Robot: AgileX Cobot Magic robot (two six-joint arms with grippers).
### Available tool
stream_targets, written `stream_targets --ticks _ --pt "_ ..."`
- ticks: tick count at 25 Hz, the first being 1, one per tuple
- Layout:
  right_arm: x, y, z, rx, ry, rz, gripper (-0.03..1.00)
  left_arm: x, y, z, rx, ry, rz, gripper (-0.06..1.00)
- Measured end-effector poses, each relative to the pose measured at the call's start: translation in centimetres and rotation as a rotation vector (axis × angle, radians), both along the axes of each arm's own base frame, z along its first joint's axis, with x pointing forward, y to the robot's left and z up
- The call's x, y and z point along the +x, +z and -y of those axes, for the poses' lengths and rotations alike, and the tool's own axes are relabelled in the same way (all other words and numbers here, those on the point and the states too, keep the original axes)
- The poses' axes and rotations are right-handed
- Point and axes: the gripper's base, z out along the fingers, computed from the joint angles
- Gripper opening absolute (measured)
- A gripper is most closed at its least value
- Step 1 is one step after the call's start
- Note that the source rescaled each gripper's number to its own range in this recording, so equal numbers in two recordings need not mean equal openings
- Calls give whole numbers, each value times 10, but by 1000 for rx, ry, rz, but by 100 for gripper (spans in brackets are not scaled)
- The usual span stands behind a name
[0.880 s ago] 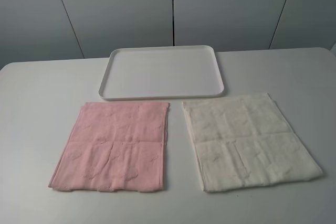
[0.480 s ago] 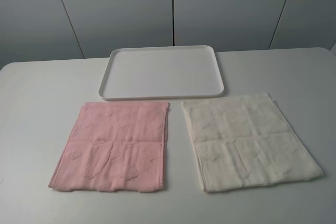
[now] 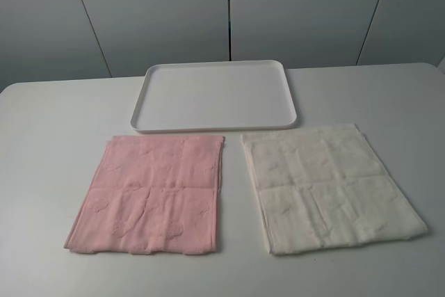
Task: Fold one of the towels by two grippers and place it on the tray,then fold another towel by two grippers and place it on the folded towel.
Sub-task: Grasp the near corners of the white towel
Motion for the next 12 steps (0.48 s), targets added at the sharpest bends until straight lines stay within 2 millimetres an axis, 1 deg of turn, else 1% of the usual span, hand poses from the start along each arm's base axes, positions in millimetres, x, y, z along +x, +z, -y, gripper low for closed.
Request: stream_targets --ticks 12 --pt "0 0 0 0 0 0 100 0 0 0 0 0 0 98"
